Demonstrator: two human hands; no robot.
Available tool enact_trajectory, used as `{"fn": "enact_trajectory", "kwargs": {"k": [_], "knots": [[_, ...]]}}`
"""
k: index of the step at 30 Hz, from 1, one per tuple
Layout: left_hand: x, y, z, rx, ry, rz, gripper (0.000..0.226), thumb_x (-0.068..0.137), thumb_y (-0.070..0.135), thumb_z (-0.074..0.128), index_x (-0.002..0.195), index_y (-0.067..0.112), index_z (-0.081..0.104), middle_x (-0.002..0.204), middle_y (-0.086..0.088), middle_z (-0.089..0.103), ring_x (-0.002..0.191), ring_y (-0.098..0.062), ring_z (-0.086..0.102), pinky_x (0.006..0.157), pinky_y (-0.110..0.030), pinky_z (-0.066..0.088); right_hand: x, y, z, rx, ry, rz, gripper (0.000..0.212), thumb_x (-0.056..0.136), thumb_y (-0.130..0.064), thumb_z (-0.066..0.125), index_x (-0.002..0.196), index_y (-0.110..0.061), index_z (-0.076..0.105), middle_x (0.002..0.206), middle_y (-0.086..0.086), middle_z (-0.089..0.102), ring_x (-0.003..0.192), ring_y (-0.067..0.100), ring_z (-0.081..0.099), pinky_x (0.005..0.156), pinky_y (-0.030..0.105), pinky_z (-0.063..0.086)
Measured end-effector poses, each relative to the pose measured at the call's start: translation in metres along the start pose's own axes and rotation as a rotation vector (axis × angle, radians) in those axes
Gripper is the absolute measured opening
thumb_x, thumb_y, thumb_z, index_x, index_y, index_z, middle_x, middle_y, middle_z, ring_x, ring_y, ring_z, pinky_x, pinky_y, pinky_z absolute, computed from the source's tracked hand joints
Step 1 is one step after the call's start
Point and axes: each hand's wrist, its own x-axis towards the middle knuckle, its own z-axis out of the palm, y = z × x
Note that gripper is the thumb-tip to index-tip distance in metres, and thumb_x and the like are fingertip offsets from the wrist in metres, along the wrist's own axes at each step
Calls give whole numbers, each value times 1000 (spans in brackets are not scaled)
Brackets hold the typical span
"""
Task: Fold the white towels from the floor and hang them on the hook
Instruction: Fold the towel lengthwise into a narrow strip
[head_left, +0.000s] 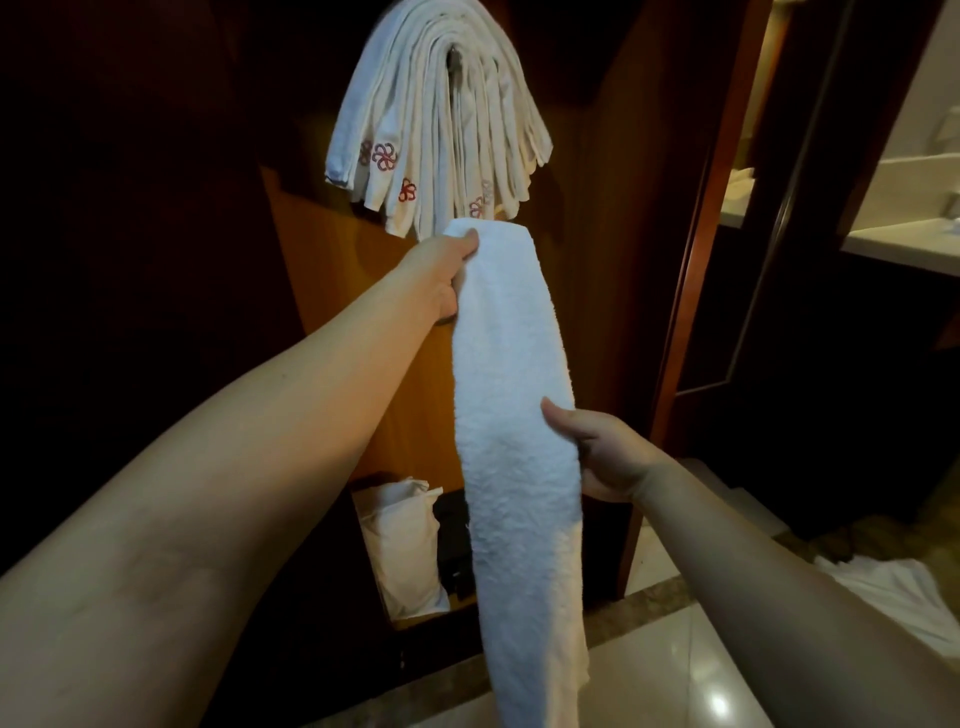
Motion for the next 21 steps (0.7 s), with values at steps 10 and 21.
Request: {"fn": "enact_trajectory", "kwargs": {"k": [10, 21], "knots": [[36, -2, 16, 4, 33, -47, 53, 88, 24, 77, 134, 12, 53, 115, -11, 67, 102, -32, 67, 94, -53, 56, 2, 21, -30, 172, -192, 197, 70, 50, -24, 99, 113, -5, 76, 118, 16, 72, 111, 31, 68, 92, 44, 56], [81, -50, 0, 169, -39, -157, 46, 103, 45, 51, 121, 2, 57, 91, -8, 77, 80, -22, 75, 63, -34, 60, -5, -19, -22, 25, -191, 137, 71, 52, -37, 99, 110, -5, 77, 118, 15, 71, 111, 30, 69, 91, 40, 58]]}}
